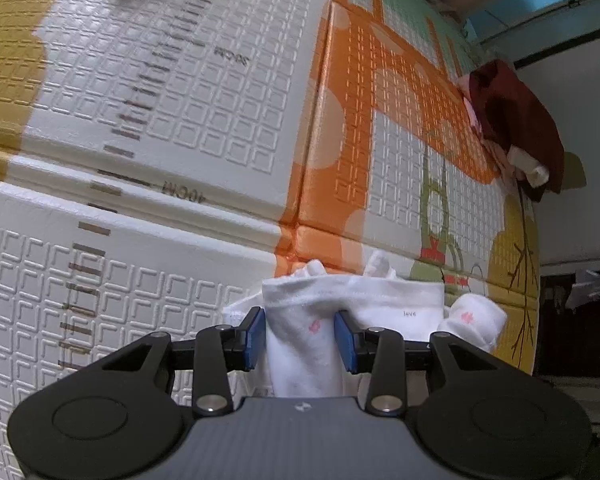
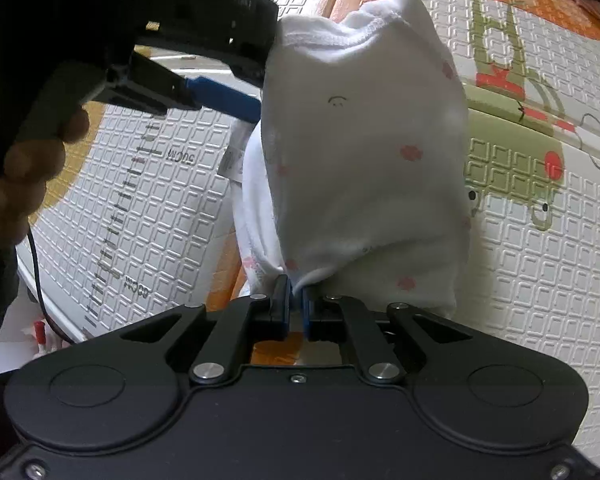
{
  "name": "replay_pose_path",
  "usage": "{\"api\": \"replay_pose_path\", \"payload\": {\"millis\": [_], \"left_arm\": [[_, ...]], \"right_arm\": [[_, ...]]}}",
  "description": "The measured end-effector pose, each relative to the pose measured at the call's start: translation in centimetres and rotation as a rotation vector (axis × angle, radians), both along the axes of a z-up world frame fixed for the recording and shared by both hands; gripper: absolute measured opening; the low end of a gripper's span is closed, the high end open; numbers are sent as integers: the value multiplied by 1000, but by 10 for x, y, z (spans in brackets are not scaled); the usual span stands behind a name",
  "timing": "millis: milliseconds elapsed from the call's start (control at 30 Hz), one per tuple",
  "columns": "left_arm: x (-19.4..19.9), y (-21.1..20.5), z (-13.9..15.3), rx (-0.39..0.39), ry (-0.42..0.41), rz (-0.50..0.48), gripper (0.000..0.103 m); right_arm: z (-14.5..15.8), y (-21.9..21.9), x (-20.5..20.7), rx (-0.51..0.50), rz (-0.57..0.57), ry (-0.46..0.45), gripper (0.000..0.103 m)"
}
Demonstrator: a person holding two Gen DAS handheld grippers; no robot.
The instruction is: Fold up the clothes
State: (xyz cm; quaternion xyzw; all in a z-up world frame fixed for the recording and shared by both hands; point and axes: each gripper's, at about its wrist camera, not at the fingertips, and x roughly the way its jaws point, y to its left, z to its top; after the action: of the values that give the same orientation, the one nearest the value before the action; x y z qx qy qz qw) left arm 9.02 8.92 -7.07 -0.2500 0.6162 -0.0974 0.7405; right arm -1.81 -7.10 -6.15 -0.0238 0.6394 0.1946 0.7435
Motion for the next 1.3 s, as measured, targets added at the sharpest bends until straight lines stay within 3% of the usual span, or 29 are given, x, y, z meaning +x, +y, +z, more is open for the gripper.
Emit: {"api": "replay_pose_path", "payload": {"millis": [400, 667, 833, 933, 1033, 1300], "left_arm": [[-2, 15, 36, -18, -96, 45, 46], [-9, 7, 43, -42, -105, -10, 51], [-16, 5, 38, -45, -91, -28, 51], [-22, 6, 34, -47, -82, -33, 52], [-31, 7, 33, -48, -84, -45, 52], [-56, 5, 33, -45, -113, -97, 52]], "right_arm": [[19, -25, 1, 125, -122, 26, 10], [45, -42, 5, 178, -148, 10, 14], [66, -52, 12, 174, -109, 13, 14], [69, -53, 14, 157, -64, 28, 22], [71, -50, 12, 150, -43, 34, 22], [80, -57, 23, 151, -86, 4, 22]]}}
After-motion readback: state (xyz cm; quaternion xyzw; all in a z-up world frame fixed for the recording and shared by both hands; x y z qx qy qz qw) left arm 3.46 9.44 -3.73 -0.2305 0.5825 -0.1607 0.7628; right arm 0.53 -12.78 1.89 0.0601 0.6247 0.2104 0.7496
